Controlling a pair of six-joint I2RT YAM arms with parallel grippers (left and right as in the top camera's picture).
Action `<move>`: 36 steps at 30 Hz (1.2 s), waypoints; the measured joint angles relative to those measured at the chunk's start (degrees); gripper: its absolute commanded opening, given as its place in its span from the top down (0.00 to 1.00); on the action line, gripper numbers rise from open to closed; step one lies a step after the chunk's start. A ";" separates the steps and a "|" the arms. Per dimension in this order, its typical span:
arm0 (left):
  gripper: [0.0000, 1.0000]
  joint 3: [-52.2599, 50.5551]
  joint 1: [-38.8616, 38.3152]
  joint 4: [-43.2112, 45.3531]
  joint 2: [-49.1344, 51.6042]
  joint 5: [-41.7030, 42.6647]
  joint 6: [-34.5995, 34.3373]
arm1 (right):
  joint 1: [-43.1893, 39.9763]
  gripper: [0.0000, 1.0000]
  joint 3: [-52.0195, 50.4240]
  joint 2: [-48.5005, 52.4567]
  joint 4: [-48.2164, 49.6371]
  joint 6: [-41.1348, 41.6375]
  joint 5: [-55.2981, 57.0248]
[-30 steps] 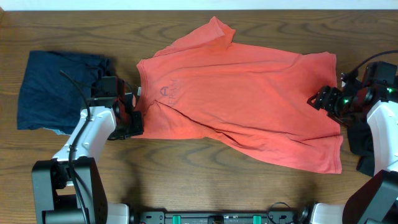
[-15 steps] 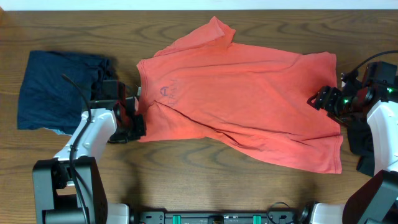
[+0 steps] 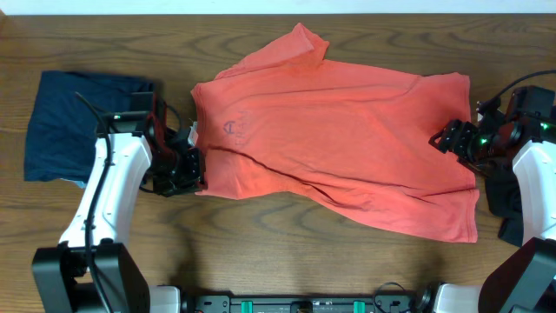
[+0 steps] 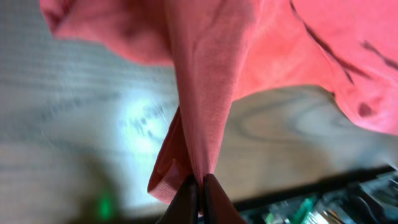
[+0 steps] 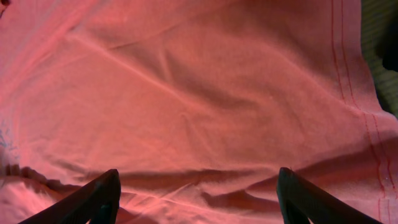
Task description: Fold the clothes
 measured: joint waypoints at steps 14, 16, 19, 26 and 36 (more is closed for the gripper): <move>0.94 0.55 0.00 -18.03 -6.64 1.20 -0.17 | 0.02 0.20 0.00 0.00 0.13 0.00 0.00; 0.94 0.55 0.00 -19.06 -10.23 1.31 -0.52 | 0.02 0.19 0.00 0.00 0.17 0.00 0.00; 0.94 0.55 0.00 -20.09 -15.06 1.33 -1.86 | 0.02 0.19 0.00 0.00 0.24 0.00 0.02; 0.93 0.55 0.00 -24.37 -21.92 1.33 -4.92 | 0.00 0.17 0.00 0.00 0.44 0.00 0.02; 0.53 0.55 0.00 -24.39 -24.85 1.53 -7.08 | 0.02 0.13 0.00 0.00 0.52 0.00 0.04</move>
